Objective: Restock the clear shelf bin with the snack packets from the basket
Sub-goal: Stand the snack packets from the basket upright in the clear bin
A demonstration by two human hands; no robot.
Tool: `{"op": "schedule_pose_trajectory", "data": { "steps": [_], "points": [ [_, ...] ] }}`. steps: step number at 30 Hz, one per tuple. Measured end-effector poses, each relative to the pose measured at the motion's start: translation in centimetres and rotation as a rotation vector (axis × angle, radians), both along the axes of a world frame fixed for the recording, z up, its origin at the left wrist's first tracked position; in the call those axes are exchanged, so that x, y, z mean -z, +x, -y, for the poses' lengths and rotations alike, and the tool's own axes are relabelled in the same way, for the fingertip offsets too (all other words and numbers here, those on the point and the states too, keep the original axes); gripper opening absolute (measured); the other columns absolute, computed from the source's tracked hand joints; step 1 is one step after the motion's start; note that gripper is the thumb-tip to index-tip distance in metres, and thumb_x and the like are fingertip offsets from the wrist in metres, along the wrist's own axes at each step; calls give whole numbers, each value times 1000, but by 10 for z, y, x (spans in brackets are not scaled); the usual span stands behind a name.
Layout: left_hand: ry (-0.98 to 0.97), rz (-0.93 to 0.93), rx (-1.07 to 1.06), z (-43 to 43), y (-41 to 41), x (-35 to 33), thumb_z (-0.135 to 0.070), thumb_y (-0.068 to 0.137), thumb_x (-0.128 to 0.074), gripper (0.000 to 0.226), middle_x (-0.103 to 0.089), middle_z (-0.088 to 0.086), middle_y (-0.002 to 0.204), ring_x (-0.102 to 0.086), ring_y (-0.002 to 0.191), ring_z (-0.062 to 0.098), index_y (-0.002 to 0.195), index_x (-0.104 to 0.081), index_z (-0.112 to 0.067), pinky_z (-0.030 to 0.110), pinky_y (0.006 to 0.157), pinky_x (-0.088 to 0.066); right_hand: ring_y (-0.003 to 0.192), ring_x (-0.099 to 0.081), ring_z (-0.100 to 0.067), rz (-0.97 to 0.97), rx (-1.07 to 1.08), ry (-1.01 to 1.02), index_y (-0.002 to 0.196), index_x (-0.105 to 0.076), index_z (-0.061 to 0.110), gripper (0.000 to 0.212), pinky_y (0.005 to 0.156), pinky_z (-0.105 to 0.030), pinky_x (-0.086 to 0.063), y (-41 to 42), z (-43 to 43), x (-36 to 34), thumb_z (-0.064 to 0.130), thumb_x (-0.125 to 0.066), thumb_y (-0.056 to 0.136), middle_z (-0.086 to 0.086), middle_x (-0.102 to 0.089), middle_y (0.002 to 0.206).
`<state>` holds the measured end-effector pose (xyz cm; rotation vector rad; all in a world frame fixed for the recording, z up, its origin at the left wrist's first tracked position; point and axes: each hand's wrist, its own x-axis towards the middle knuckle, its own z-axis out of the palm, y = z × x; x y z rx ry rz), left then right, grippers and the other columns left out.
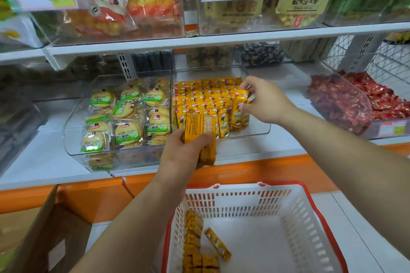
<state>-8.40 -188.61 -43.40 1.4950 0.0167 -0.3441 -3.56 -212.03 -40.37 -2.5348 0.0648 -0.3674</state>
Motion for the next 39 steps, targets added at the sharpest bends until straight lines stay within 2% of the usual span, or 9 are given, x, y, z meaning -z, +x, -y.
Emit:
{"op": "schedule_pose_trajectory", "data": {
  "steps": [7, 14, 19, 23, 27, 30, 32, 35, 39],
  "points": [
    [-25, -4, -16, -10, 4, -3, -32, 89, -76, 30, -76, 8, 104, -76, 91, 26, 116, -64, -23, 33, 67, -62, 87, -53, -23, -155, 83, -145, 115, -59, 17, 38, 72, -27, -35, 45, -8, 34, 9, -77, 83, -2, -54, 96],
    [-23, -3, -14, -15, 5, -1, -33, 90, -75, 36, -75, 6, 108, -75, 95, 26, 123, -63, -25, 33, 69, -62, 85, -65, -31, -227, 181, 60, 113, -58, 17, 39, 75, -42, -58, 54, -9, 61, 2, -72, 80, -16, -66, 110],
    [-10, -18, -13, -11, 5, -1, -35, 89, -76, 42, -74, 7, 111, -73, 100, 27, 127, -61, -25, 44, 85, -63, 95, -58, -29, -250, 163, -32, 130, -49, 9, 54, 73, -30, -43, 41, -14, 53, 11, -73, 81, -16, -62, 117],
    [-19, -36, 11, -7, 4, 1, -32, 90, -75, 34, -75, 7, 109, -74, 99, 28, 122, -64, -27, 44, 82, -63, 97, -60, -21, -76, 52, -120, 114, -63, 16, 31, 74, -28, -45, -6, -21, 20, 24, -71, 85, -4, -65, 112],
    [-93, -113, 40, 1, -1, 3, -17, 91, -70, 25, -75, 17, 108, -75, 95, 36, 116, -68, -20, 44, 78, -63, 78, -67, -7, -104, -112, 207, 92, -68, 30, 11, 66, -14, -47, -77, -30, -4, 29, -75, 83, 12, -70, 91],
    [-133, -111, 153, 10, -11, 3, -12, 93, -68, 24, -77, 18, 101, -77, 90, 35, 116, -68, -14, 37, 68, -61, 82, -71, -20, -179, -133, 580, 108, -66, 26, 21, 73, -34, -55, -111, -32, -2, 20, -70, 89, 4, -73, 92],
    [-115, -75, 245, 17, -18, 5, -16, 94, -70, 24, -78, 15, 105, -76, 96, 35, 117, -69, -15, 43, 79, -62, 81, -73, -19, -203, -88, 730, 121, -61, 26, 28, 70, -37, -57, -121, -32, 3, 22, -65, 94, 0, -72, 96],
    [-93, -12, 367, 25, -29, 8, -25, 90, -74, 23, -77, 14, 111, -74, 101, 38, 113, -73, -23, 51, 90, -60, 75, -71, -12, -213, -52, 716, 127, -58, 33, 34, 63, -28, -54, -127, -30, 11, 35, -65, 93, 2, -65, 95],
    [-133, -58, 430, 33, -39, 5, -26, 84, -78, 20, -78, 9, 102, -76, 86, 24, 104, -77, -28, 33, 69, -60, 71, -59, -10, -167, -126, 722, 120, -66, 28, 30, 55, -22, -45, -127, -18, 11, 28, -68, 90, 5, -66, 94]
  ]
}}
